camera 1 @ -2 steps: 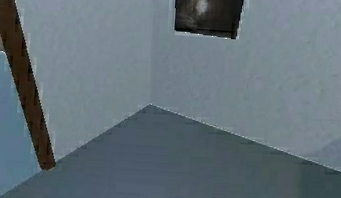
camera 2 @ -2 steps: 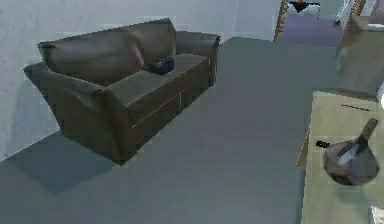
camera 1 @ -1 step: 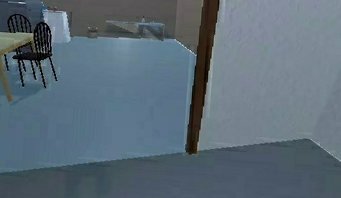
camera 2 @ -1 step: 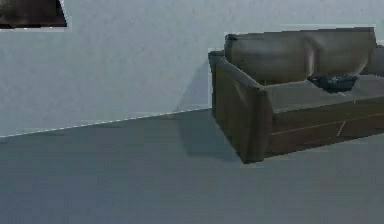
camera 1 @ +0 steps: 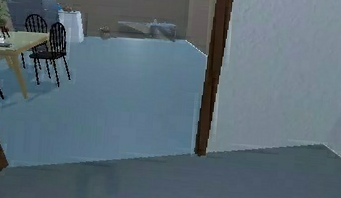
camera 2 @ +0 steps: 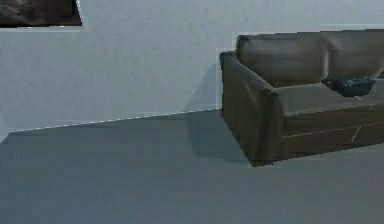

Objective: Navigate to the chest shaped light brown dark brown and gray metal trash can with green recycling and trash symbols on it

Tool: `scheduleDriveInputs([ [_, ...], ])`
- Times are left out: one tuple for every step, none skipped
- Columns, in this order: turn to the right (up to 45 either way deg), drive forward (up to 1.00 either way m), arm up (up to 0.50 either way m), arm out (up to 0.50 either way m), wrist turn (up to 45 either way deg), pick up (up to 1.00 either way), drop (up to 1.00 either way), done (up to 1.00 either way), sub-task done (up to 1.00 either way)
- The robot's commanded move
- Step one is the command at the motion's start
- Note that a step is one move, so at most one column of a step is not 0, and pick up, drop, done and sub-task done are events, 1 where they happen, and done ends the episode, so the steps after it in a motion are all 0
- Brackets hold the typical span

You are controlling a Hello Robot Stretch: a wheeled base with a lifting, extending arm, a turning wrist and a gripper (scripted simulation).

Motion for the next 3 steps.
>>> scheduleDriveInputs([
  [0.0,0.35,0.00,0.00,0.0,0.00,0.00,0.00,0.00],
  [45.0,0.00,0.00,0.00,0.0,0.00,0.00,0.00,0.00],
  [45.0,0.00,0.00,0.00,0.0,0.00,0.00,0.00,0.00],
])
